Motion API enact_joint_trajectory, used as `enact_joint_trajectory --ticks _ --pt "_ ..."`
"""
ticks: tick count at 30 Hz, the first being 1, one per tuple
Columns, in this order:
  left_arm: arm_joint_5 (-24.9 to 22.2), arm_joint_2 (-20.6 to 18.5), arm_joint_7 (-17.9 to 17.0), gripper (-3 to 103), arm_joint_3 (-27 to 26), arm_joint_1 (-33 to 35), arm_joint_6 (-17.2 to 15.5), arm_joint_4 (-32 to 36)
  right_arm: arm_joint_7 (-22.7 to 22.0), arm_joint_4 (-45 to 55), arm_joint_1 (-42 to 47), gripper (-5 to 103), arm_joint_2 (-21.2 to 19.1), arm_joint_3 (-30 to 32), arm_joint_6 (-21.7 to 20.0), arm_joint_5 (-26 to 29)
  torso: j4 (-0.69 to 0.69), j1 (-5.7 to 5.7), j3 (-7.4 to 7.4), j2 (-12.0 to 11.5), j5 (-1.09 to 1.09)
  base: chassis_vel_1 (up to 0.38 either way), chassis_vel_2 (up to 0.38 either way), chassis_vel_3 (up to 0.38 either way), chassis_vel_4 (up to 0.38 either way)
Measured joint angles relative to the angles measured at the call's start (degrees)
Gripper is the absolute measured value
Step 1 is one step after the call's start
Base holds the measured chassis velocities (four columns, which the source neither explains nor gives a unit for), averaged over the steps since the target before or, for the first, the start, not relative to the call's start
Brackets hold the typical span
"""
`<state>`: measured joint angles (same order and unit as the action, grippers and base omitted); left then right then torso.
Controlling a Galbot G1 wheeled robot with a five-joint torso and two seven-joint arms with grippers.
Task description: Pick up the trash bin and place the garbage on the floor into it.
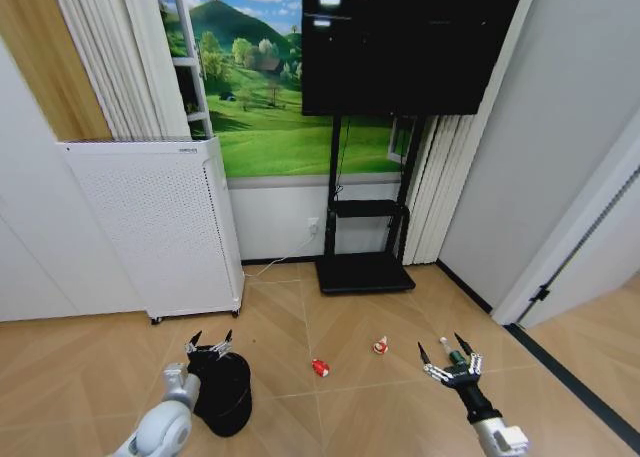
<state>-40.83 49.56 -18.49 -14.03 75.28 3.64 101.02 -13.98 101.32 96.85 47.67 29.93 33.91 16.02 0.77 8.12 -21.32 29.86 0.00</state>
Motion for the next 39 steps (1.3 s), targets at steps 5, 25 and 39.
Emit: enact_joint_trajectory --ticks 5,25,39 --pt "0.1 0.0 0.0 100 0.1 0.2 0.0 0.1 0.3 0.0 -0.2 100 -0.1 -0.1 0.1 0.3 0.0 -0.47 0.68 -1.2 0.0 0.0 0.0 0.0 0.0" --pt "0.6 0.6 -0.4 100 -0.4 2.5 0.0 0.7 1.1 -0.4 0.1 100 0.9 -1.0 0.6 -0.8 0.0 -2.42 3.84 -6.3 0.0 0.0 0.0 0.0 0.0" --pt "0.6 0.9 -1.2 100 -3.3 6.9 0.2 1.2 2.0 -2.2 -3.1 100 1.4 -4.6 1.1 -1.2 0.0 -3.54 5.9 -9.4 -0.01 0.0 0.0 0.0 0.0"
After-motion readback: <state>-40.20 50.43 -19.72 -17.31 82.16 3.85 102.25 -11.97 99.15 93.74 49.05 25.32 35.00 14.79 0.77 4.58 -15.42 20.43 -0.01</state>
